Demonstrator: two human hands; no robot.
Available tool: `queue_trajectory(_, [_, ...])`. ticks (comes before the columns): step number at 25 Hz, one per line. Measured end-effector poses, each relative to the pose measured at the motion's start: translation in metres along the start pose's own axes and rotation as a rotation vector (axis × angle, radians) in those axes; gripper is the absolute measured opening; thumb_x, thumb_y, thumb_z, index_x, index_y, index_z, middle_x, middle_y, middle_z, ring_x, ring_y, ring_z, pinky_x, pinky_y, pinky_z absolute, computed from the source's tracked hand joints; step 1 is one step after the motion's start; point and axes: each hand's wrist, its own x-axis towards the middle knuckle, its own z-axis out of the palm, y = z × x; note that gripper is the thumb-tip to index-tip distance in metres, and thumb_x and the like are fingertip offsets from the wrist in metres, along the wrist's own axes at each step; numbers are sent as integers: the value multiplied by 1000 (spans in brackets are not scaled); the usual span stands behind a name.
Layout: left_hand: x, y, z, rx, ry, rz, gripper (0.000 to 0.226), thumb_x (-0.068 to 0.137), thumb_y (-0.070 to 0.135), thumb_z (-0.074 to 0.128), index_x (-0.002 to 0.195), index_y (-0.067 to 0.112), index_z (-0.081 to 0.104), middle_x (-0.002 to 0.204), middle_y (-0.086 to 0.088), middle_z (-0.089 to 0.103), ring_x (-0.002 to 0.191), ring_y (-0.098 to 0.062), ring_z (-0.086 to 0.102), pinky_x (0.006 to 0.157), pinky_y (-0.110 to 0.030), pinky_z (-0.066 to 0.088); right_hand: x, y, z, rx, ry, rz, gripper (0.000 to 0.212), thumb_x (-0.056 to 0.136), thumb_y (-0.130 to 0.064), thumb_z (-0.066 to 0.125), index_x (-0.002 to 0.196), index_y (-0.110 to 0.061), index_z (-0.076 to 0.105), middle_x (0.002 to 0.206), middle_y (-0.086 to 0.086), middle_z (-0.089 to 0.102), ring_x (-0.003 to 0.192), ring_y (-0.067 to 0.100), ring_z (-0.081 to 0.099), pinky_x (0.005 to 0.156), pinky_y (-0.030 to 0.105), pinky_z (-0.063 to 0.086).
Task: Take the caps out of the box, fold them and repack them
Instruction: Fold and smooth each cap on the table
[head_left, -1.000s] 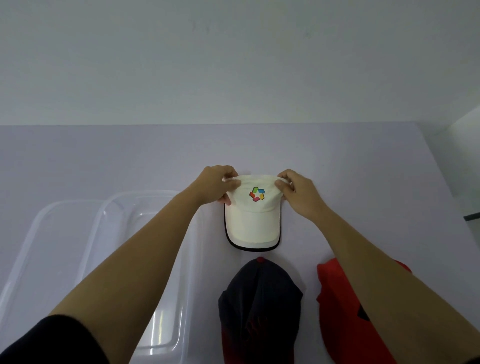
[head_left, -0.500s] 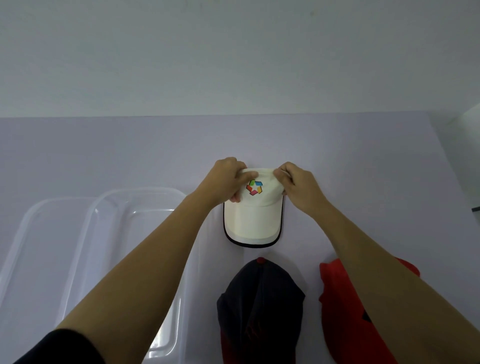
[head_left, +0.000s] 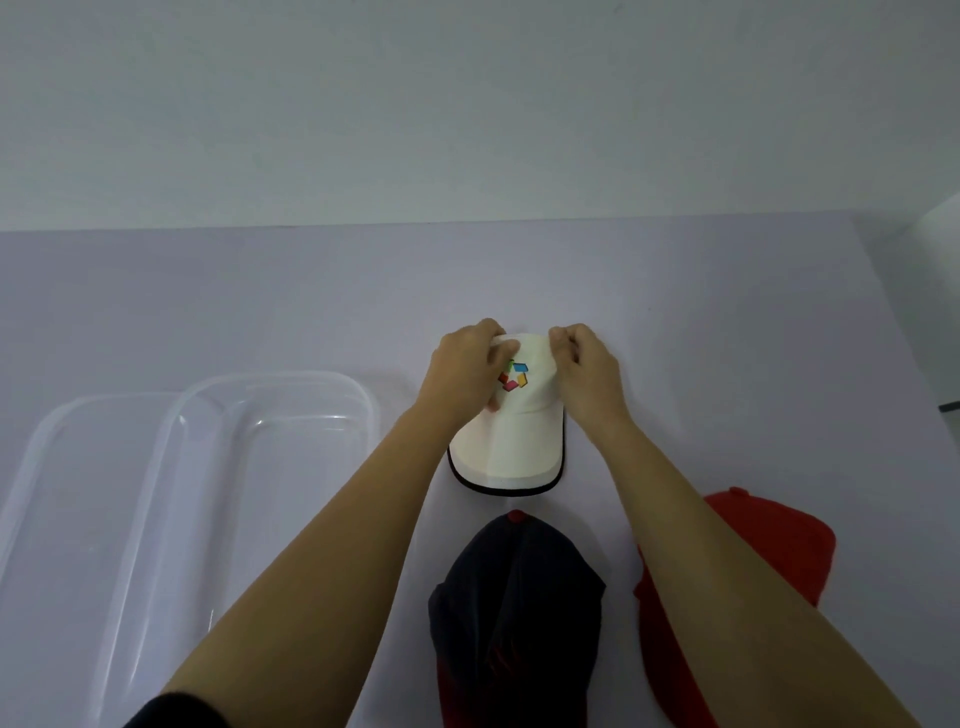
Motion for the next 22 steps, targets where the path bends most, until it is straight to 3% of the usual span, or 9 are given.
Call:
queue_trajectory(3, [-13,-7,2,-67,194,-72,37,96,35,42,130,21,46,133,-2,45,95,-23,56,79,-30,37,-6,5,1,-42,82,-106,23,97,-31,41,107,-19,58,107,-5,53,104,21,53,88,32,47])
queue_trajectory(6, [-24,-18,8,-476,319,-197,36,94,19,40,130,20,46,136,4,37,102,-12,49,84,-23,35,-15,6,-6,22,66,-144,26,98,-27,42,117,-17,57,114,-5,52,90,2,53,77,3,40])
queue_trajectory(9, [-28,-25,17,-659,292,-207,36,93,10,38,125,21,50,127,10,41,115,-8,44,88,-16,34,-18,4,-6,63,7,-108,28,97,-30,44,121,-19,54,115,-10,53,89,3,53,78,6,38])
queue_trajectory(11, [-27,-30,19,-680,270,-171,34,93,9,38,121,26,50,125,13,43,121,-10,45,99,-24,38,-17,2,-2,123,-2,-59,26,97,-30,45,118,-19,56,113,-9,57,99,8,53,85,18,42])
queue_trajectory(13, [-23,-31,16,-714,221,-156,36,91,9,37,118,29,48,127,12,47,120,-12,47,102,-29,39,-14,-1,-1,152,0,-30,19,97,-28,45,109,-19,57,104,-10,59,94,8,53,80,18,42])
queue_trajectory(16, [-14,-29,8,-598,163,-151,25,93,13,34,109,20,50,115,2,47,95,-5,49,81,-17,40,-9,-2,-5,81,-27,-47,20,98,-25,43,106,-14,56,100,-5,58,90,9,51,73,13,39])
queue_trajectory(18, [-9,-26,8,-463,139,-147,16,95,14,31,97,10,46,100,-1,40,82,-9,43,68,-14,35,-6,0,-6,45,-36,-17,25,99,-27,41,111,-10,55,108,0,57,96,11,51,79,18,39])
queue_trajectory(22, [-2,-27,11,-328,160,-129,15,94,10,30,84,7,41,84,1,37,79,-16,38,69,-25,32,-3,1,-7,30,-47,33,27,99,-25,39,115,-9,54,112,1,54,100,12,49,84,23,36])
